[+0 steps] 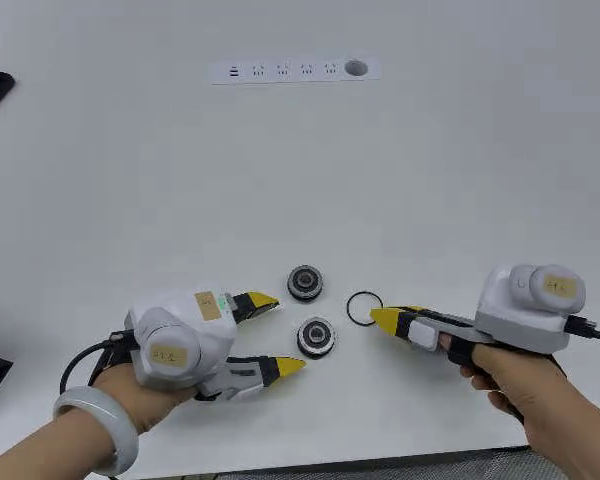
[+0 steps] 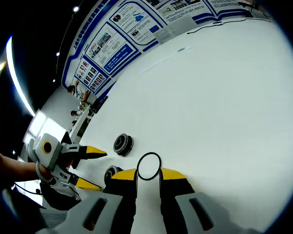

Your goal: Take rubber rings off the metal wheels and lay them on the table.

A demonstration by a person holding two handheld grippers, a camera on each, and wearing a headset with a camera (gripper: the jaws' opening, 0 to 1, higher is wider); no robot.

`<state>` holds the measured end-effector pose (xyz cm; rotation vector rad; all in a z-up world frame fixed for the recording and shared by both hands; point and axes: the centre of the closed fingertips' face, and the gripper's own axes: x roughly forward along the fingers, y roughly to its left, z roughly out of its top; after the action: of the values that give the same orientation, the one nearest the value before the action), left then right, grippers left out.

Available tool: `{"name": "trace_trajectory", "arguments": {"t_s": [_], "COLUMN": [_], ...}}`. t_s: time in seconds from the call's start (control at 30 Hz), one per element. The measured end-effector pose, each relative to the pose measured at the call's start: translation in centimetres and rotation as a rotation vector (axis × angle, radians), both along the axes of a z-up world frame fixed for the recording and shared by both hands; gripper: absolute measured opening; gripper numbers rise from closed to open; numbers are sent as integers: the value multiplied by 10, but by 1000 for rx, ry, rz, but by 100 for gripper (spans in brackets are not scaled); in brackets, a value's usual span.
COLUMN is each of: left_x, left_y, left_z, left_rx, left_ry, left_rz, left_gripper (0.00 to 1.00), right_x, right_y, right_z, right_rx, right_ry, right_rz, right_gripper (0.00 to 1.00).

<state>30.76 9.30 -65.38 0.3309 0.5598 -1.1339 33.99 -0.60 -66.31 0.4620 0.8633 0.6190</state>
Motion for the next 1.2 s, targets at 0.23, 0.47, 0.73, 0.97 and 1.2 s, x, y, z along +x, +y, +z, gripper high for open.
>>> {"name": "trace_trajectory", "arguments": {"t_s": [0.23,0.47,0.73,0.97,1.2], "left_x": [1,3,1,-1,-4], "left_y": [-2,-6,-15,-20,-27], "left_z": [2,6,8,8,5], "left_rx": [-6,-18,-21,-24,-15], "left_ry": [-3,-10,-15,-11,-12], "left_rz": [0,-9,-35,-55,-85], "left_gripper": [45,40,35,30,24], "right_x": [3,4,-2,-8,-11], "right_y": [3,14,25,32,34], "right_z": [10,19,19,17,14], "right_rx": [4,56,81,99,109], "right_ry": [-41,-45,-32,-15,-2], "right_rz": [12,23,45,61,59], "right_gripper": [22,22,21,21,21]}}
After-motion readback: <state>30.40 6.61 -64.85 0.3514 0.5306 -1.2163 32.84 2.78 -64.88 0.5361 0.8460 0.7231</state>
